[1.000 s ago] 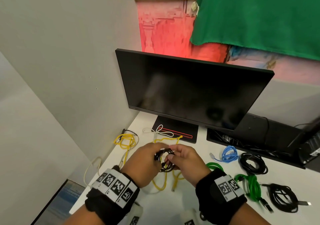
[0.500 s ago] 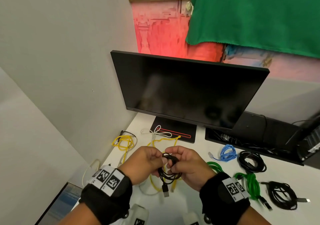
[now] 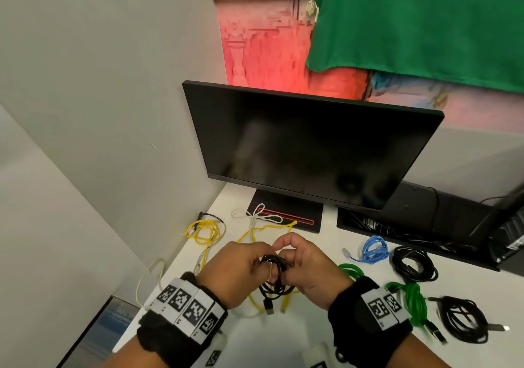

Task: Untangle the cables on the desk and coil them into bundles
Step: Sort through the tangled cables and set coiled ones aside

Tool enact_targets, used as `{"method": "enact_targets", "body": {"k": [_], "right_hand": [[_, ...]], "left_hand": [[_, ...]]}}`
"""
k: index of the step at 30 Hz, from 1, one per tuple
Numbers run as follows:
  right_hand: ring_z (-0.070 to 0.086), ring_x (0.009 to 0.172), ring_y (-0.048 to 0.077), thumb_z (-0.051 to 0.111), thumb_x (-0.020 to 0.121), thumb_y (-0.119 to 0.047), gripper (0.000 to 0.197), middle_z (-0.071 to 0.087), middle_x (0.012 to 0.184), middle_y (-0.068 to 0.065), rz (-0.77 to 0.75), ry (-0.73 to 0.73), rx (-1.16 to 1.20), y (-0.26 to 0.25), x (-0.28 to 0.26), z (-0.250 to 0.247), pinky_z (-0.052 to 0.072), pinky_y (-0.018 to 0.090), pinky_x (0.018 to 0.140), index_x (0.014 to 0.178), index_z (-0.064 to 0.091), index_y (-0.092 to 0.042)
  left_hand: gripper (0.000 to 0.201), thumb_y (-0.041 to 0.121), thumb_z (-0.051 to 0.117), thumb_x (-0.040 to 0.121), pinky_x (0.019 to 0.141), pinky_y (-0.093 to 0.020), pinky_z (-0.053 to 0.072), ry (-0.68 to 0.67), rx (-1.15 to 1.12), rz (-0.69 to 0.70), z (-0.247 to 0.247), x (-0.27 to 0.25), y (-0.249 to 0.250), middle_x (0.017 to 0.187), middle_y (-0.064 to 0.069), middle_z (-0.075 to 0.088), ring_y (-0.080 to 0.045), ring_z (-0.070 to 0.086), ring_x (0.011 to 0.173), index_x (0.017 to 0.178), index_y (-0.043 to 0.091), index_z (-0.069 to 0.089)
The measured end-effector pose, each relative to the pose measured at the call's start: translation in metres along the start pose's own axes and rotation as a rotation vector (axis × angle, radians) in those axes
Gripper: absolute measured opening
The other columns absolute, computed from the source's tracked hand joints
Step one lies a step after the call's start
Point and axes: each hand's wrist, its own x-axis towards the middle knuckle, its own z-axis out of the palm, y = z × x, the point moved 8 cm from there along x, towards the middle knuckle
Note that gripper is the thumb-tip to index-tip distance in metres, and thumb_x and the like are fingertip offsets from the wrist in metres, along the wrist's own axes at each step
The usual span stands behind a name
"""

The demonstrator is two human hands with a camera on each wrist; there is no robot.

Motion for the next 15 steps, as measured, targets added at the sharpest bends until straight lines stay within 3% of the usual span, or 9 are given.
{"method": "enact_targets", "body": {"k": [2, 4, 7, 9, 13, 15], "right_hand": [[0.066, 0.072, 0.017, 0.063, 0.068, 0.008, 0.042, 0.069, 0.078, 0.004, -0.039, 0.021, -0.12, -0.002, -0.003, 0.003, 0.054, 0.028, 0.07, 0.105, 0.054, -0.01], [0.066, 0.075, 0.014, 0.065, 0.073, 0.004, 0.035, 0.07, 0.082, 0.003, -0.086, 0.02, -0.24, -0.008, -0.007, 0.006, 0.053, 0.027, 0.071, 0.102, 0.057, -0.015], [0.063, 0.073, 0.012, 0.067, 0.077, -0.002, 0.029, 0.068, 0.081, 0.0, -0.141, 0.02, -0.316, -0.021, -0.01, 0.011, 0.051, 0.023, 0.068, 0.1, 0.058, -0.018], [0.062, 0.07, 0.008, 0.068, 0.082, -0.001, 0.028, 0.069, 0.081, -0.002, -0.194, 0.039, -0.382, -0.028, -0.012, 0.014, 0.049, 0.02, 0.066, 0.1, 0.059, -0.02], [0.053, 0.066, 0.003, 0.074, 0.083, -0.012, 0.024, 0.061, 0.078, -0.015, -0.309, 0.17, -0.56, -0.037, -0.014, 0.012, 0.044, 0.017, 0.063, 0.092, 0.064, -0.032], [0.058, 0.076, 0.006, 0.078, 0.08, -0.009, 0.024, 0.06, 0.088, -0.013, -0.371, 0.242, -0.579, -0.045, -0.015, 0.008, 0.045, 0.014, 0.069, 0.083, 0.068, -0.031]], "left_hand": [[0.015, 0.029, 0.053, 0.09, 0.056, -0.024, 0.045, -0.017, 0.025, -0.014, -0.001, -0.002, -0.003, 0.061, 0.006, 0.059, -0.006, 0.051, 0.053, 0.095, 0.033, 0.067], [0.016, 0.024, 0.051, 0.092, 0.057, -0.03, 0.05, -0.081, -0.087, -0.061, 0.005, -0.003, -0.008, 0.06, 0.004, 0.061, -0.007, 0.053, 0.051, 0.084, 0.026, 0.065], [0.024, 0.014, 0.05, 0.094, 0.052, -0.024, 0.047, -0.134, -0.316, -0.155, 0.008, -0.005, -0.014, 0.056, 0.001, 0.061, -0.01, 0.056, 0.048, 0.076, 0.022, 0.063], [0.022, 0.009, 0.05, 0.094, 0.053, -0.026, 0.047, -0.129, -0.391, -0.186, 0.006, -0.004, -0.017, 0.061, -0.007, 0.062, -0.015, 0.057, 0.047, 0.077, 0.014, 0.064], [0.022, 0.007, 0.053, 0.095, 0.051, -0.024, 0.047, -0.139, -0.56, -0.238, 0.002, -0.002, -0.022, 0.062, -0.01, 0.063, -0.019, 0.061, 0.045, 0.076, 0.009, 0.065], [0.022, 0.009, 0.054, 0.095, 0.052, -0.023, 0.05, -0.15, -0.631, -0.263, 0.006, -0.004, -0.02, 0.055, -0.009, 0.064, -0.021, 0.064, 0.046, 0.075, 0.007, 0.063]]}}
